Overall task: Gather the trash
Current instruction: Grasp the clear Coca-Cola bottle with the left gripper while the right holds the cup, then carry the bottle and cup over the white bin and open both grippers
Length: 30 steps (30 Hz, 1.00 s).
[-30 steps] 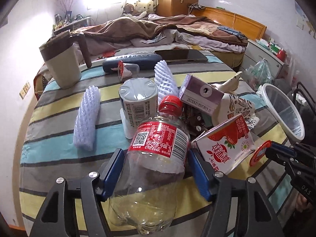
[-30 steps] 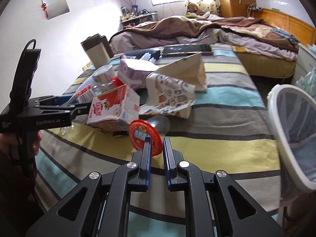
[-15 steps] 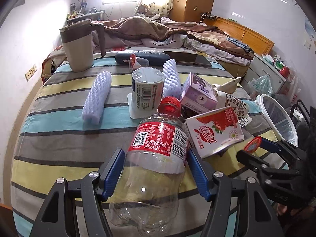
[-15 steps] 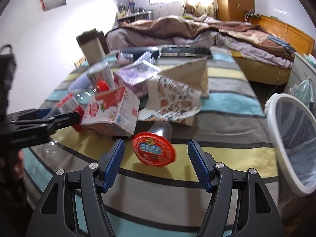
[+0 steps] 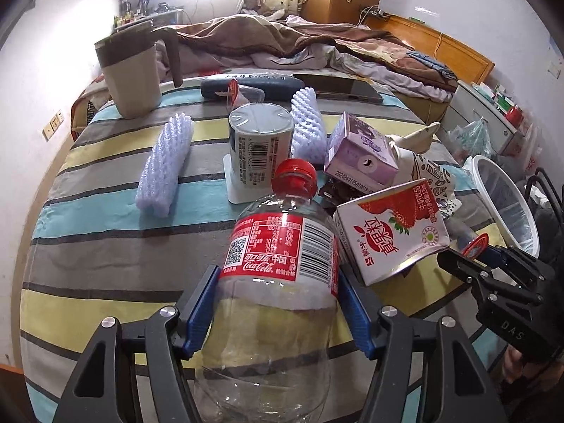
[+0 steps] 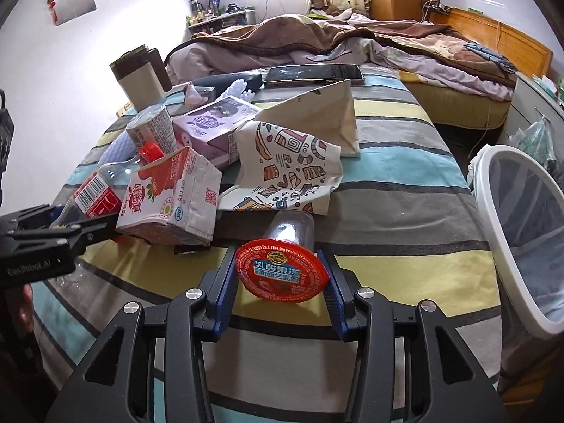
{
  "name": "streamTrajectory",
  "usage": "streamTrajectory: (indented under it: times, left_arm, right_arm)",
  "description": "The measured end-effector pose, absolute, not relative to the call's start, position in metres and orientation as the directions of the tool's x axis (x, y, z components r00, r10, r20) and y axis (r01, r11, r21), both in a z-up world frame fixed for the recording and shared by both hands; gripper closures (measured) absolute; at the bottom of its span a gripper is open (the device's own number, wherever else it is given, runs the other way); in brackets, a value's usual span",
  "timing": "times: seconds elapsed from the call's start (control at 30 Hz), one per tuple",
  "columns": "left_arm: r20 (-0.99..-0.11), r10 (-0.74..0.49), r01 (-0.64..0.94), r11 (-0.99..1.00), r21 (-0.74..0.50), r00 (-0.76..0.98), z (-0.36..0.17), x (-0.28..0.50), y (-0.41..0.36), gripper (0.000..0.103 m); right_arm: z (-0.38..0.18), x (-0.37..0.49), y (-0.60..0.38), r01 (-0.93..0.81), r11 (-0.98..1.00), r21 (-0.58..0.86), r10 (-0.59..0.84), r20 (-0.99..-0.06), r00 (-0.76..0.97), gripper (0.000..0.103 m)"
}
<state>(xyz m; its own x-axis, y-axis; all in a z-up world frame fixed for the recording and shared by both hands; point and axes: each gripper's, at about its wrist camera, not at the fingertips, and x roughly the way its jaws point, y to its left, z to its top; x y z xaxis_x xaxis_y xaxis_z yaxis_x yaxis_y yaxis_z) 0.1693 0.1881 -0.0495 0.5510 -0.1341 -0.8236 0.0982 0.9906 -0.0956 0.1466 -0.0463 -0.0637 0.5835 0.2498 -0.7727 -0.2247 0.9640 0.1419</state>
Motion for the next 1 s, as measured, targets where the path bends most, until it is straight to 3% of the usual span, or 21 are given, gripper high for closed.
streamTrajectory:
  times: [0.73,1.0]
  left_arm:
    - [-0.694,-0.062,0.058,0.998,-0.029,0.717,0.01,0.115,0.15,0.038]
    - [-0.644,-0.133,0.142,0.989,-0.038,0.753,0.037,0.106,0.104,0.038]
  right_arm:
    - [-0.016,0.121,-0.088,-0.232,0.959,0.162,0.281,-0.646,0.71,0.057]
    - [0.001,0.111,-0.12,-0.195,0.967,0.164,0.255,-0.6,0.758,0.057]
